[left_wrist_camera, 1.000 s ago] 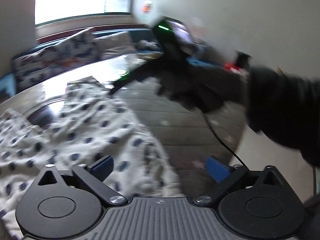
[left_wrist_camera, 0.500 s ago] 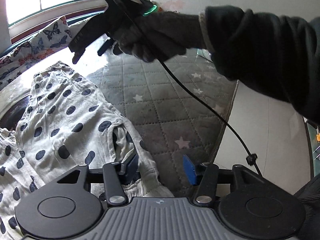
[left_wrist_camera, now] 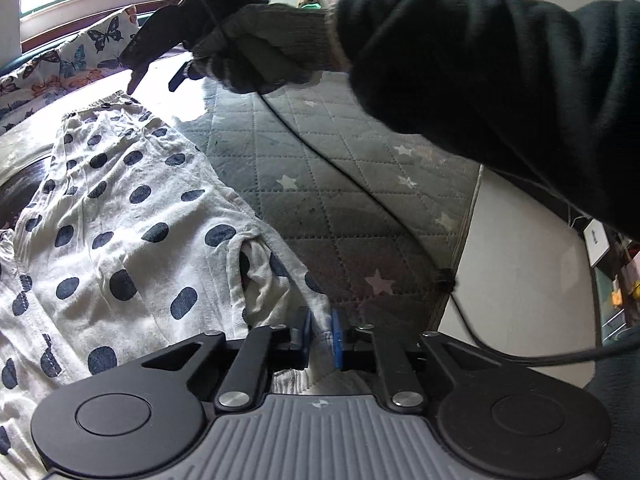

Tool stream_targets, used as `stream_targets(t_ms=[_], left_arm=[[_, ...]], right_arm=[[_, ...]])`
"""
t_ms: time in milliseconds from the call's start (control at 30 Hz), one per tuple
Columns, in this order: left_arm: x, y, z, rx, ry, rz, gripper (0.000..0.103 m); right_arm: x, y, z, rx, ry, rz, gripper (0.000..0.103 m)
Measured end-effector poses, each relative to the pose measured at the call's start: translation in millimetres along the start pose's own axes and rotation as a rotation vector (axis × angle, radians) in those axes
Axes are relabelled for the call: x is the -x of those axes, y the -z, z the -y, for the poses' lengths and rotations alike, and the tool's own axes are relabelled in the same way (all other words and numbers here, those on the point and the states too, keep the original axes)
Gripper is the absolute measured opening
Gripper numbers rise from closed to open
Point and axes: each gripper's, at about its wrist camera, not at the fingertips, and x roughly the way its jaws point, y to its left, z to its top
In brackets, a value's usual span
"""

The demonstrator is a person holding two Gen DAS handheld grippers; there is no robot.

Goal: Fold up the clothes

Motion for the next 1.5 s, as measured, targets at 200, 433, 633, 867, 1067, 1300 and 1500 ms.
stream_targets(t_ms=[200,433,633,867,1067,1300,1500], left_arm=[[4.2,-1.1,-10.6,0.056,0.051,0.030,0.010],[13.3,-1.5,-18.3,0.097,0.092,0.073,0.009],[25.0,1.4,-21.3,0.123,0.107,0.111,0.008],[50.8,9.9,-29.0,0.178,0.108,0.187,0.008],[63.0,14.9,-35.5,0.203,0.088,0.218,0.008],[66.4,15.9,-40.0,0.218,0.091,0.225,0.008],[70.1,18.8,-46.1,0.240,0.082,0.225,0.008]], right_arm=[[-27.7,-14.1,-2.7,-0.019,0.013,-0.014,0.050],[-45.0,-20.3,-7.8,-0.024,0.018,-0.023,0.019],[-40.8,-22.3,-6.7,-0.060,0.010,-0.002,0.004],[-24.4,-39.9,-16.3,-0.094,-0.003,0.039,0.003],[-23.6,-44.1,-22.8,-0.055,0.063,0.030,0.012],[-40.9,-35.4,-12.5,-0.064,0.057,0.005,0.032],[-53.5,-28.4,-9.0,-0.078,0.041,0.001,0.034]])
